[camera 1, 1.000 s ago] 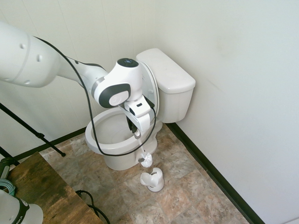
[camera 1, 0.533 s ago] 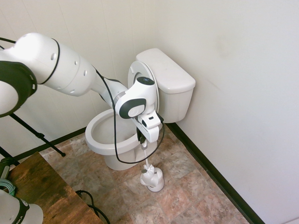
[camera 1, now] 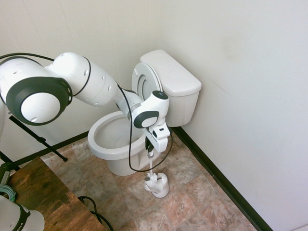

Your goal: Clean the toilet

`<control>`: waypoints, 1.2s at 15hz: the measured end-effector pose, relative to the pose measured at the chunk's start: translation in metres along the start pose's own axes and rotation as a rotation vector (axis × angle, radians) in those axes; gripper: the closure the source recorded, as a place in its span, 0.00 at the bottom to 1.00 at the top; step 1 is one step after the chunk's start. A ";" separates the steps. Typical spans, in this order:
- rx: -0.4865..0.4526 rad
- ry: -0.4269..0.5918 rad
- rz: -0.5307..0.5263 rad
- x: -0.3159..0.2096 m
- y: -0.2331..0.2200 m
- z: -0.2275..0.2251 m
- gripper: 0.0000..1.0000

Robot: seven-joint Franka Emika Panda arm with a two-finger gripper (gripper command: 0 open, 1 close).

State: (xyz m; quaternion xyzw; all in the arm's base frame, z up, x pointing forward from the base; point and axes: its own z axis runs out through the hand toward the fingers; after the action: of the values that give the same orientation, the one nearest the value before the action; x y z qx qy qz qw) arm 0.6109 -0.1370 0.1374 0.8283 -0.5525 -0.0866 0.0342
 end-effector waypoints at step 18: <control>-0.054 -0.096 0.117 0.097 -0.054 0.068 0.00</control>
State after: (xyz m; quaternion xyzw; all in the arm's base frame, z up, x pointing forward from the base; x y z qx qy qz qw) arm 0.6843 -0.2028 0.0522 0.7884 -0.5983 -0.1390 0.0347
